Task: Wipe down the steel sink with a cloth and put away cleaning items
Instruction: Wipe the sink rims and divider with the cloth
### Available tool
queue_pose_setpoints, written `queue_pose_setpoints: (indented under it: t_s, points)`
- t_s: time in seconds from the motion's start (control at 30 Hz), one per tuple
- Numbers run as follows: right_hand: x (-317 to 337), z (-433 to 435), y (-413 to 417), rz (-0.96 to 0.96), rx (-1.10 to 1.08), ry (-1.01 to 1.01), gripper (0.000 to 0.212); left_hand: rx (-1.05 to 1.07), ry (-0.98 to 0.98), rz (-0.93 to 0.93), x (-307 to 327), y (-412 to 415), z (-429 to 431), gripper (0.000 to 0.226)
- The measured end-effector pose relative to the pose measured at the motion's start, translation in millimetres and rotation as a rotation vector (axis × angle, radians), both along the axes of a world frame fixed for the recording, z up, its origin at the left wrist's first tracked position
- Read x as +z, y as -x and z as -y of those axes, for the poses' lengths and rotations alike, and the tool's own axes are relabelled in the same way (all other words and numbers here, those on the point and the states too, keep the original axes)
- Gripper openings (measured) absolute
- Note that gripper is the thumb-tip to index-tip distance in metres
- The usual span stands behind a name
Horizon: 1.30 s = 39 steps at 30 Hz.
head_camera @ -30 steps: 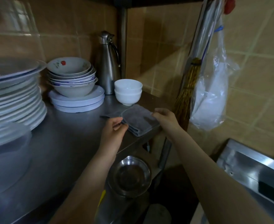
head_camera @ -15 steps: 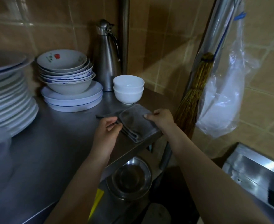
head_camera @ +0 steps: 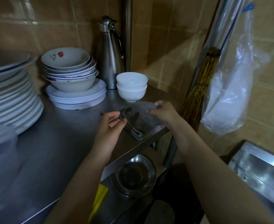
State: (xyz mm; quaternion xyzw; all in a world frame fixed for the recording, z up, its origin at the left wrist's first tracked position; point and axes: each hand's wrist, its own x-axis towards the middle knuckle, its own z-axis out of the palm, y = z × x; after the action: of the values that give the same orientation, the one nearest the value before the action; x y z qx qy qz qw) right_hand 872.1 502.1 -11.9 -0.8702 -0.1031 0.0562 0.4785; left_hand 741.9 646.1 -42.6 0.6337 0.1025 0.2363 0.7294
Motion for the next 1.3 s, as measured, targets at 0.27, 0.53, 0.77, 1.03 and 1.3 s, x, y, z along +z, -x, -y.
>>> queue_pose_setpoints:
  t_s: [0.27,0.53,0.77,1.03,1.3]
  points:
    - [31,17,23,-0.181,0.014,-0.303,0.012,-0.039,-0.028,0.069,11,5,-1,0.023]
    - [41,49,63,-0.076,-0.091,-0.564,0.012,-0.175,-0.046,0.126,22,17,14,0.026]
    - [40,96,119,0.039,-0.235,-0.490,0.021,-0.362,-0.049,0.158,11,23,48,0.027]
    - [12,152,187,0.079,-0.417,-0.361,0.027,-0.550,-0.012,0.113,-16,44,103,0.030]
    - [-36,195,264,0.026,-0.648,-0.482,0.021,-0.696,-0.041,0.088,-55,102,142,0.031]
